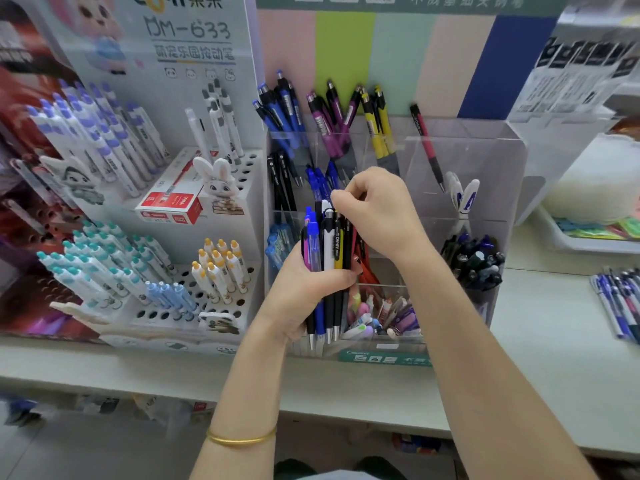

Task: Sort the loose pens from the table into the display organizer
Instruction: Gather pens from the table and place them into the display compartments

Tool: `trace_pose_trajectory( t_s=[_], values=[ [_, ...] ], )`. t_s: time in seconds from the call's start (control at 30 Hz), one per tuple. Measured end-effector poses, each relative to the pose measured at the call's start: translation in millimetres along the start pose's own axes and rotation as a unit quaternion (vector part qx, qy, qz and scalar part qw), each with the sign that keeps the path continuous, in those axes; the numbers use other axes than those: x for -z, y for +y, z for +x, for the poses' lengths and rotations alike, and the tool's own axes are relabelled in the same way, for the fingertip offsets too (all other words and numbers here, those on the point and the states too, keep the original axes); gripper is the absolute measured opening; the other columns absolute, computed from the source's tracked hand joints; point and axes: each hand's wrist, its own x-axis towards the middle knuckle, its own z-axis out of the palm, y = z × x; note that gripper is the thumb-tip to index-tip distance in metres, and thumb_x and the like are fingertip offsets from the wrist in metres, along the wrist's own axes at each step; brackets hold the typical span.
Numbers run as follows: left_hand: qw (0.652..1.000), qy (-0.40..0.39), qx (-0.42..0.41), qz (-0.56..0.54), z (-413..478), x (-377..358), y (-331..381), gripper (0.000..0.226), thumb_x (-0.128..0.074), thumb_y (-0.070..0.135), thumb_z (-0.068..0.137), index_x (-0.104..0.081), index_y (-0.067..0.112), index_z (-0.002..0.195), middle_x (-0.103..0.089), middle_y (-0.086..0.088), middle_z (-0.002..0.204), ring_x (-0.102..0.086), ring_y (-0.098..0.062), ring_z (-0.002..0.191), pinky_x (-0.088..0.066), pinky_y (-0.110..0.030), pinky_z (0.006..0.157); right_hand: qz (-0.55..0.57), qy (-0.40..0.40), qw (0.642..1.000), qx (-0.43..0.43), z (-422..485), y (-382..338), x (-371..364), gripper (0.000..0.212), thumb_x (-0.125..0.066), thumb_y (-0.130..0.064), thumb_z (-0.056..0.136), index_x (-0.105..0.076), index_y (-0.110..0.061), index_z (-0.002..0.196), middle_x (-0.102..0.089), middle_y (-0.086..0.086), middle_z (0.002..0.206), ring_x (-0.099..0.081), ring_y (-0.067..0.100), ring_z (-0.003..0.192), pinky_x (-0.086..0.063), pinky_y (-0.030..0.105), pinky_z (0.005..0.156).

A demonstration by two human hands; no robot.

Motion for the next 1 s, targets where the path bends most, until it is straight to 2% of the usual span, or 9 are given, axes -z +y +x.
trace_pose_trajectory(
  t_s=[0.2, 0.3, 0.43, 0.53, 0.63, 0.7, 0.8, 0.9, 1.0],
  values=[
    [1.000, -0.012, 0.018, 0.003, -7.4, -4.4, 1.3, 0.025, -0.062, -0.017, 0.080, -0.057, 0.005, 0.093, -0.065, -0.011, 0.073, -0.063, -0.019, 0.059, -0.053, -0.027, 0.054, 0.000, 0.065, 0.997, -0.034, 5.1, 8.9, 0.0, 0.042, -0.057, -0.022, 0.090, -0.047, -0.008, 0.052, -0.045, 0.007, 0.053, -0.043, 0.014, 0.051, -0.044, 0.030, 0.061],
    [1.000, 0.004, 0.017, -0.008, -9.1, -7.1, 0.1, 0.024, -0.060, -0.017, 0.081, -0.056, 0.003, 0.094, -0.062, -0.012, 0.069, -0.062, -0.020, 0.056, -0.053, -0.027, 0.052, 0.009, 0.084, 0.996, -0.028, 6.7, 9.9, 0.5, 0.042, -0.055, -0.026, 0.093, -0.049, -0.007, 0.056, -0.045, 0.001, 0.053, -0.044, 0.007, 0.055, -0.040, 0.030, 0.062],
    [0.999, -0.010, 0.006, 0.045, -2.8, 0.7, 5.1, 0.030, -0.069, -0.011, 0.076, -0.058, 0.011, 0.094, -0.068, -0.009, 0.075, -0.065, -0.021, 0.065, -0.056, -0.032, 0.061, 0.049, 0.102, 0.993, -0.036, 4.2, 11.5, 0.8, 0.044, -0.054, -0.027, 0.095, -0.057, 0.007, 0.066, -0.047, 0.010, 0.060, -0.042, 0.015, 0.057, -0.041, 0.031, 0.061],
    [0.998, -0.008, 0.009, 0.061, -2.7, 5.8, 4.5, 0.030, -0.066, -0.014, 0.078, -0.058, 0.010, 0.095, -0.069, -0.014, 0.079, -0.065, -0.021, 0.063, -0.057, -0.031, 0.060, 0.111, 0.050, 0.990, -0.070, -0.2, 13.6, 5.0, 0.042, -0.058, -0.035, 0.093, -0.060, 0.003, 0.075, -0.050, 0.002, 0.060, -0.044, 0.004, 0.050, -0.038, 0.016, 0.055],
    [0.997, -0.002, 0.029, 0.076, -5.3, 8.7, -3.7, 0.037, -0.072, -0.009, 0.074, -0.056, 0.008, 0.103, -0.069, -0.013, 0.081, -0.067, -0.021, 0.068, -0.056, -0.030, 0.062, 0.088, -0.034, 0.991, -0.094, -3.2, 19.3, 13.2, 0.038, -0.065, -0.037, 0.088, -0.066, -0.001, 0.080, -0.056, 0.000, 0.062, -0.047, 0.000, 0.048, -0.040, 0.017, 0.057],
    [0.996, -0.002, 0.039, 0.082, -4.9, 9.5, -6.9, 0.039, -0.073, -0.008, 0.074, -0.056, 0.008, 0.105, -0.069, -0.011, 0.080, -0.068, -0.021, 0.070, -0.056, -0.031, 0.063, 0.100, -0.036, 0.991, -0.084, -4.7, 21.4, 16.4, 0.027, -0.067, -0.032, 0.087, -0.070, -0.006, 0.078, -0.063, 0.003, 0.066, -0.051, -0.002, 0.051, -0.042, 0.016, 0.058],
    [0.995, -0.005, 0.032, 0.093, 0.1, 13.9, -5.0, 0.037, -0.074, -0.005, 0.074, -0.057, 0.012, 0.101, -0.069, -0.009, 0.080, -0.069, -0.021, 0.071, -0.058, -0.034, 0.066, 0.138, 0.014, 0.987, -0.086, -7.2, 21.6, 9.3, 0.023, -0.065, -0.028, 0.089, -0.069, -0.009, 0.077, -0.063, 0.004, 0.068, -0.052, -0.003, 0.052, -0.046, 0.012, 0.056],
    [0.988, -0.021, 0.043, 0.144, -1.5, 21.2, -5.0, 0.039, -0.076, -0.002, 0.069, -0.055, 0.012, 0.098, -0.067, -0.004, 0.074, -0.067, -0.017, 0.065, -0.056, -0.029, 0.061, 0.168, 0.087, 0.977, -0.101, 1.4, 19.7, 13.3, 0.021, -0.058, -0.027, 0.094, -0.063, -0.014, 0.078, -0.060, 0.001, 0.070, -0.054, 0.005, 0.057, -0.046, 0.019, 0.056],
    [0.989, -0.010, 0.066, 0.131, -8.3, 25.5, -15.5, 0.043, -0.074, 0.005, 0.060, -0.054, 0.006, 0.099, -0.065, -0.016, 0.082, -0.064, -0.021, 0.067, -0.054, -0.032, 0.063, 0.198, 0.151, 0.967, -0.058, 9.0, 14.1, 31.1, 0.018, -0.054, -0.022, 0.097, -0.056, -0.015, 0.080, -0.062, 0.003, 0.072, -0.058, 0.007, 0.052, -0.043, 0.015, 0.046]
  ],
)
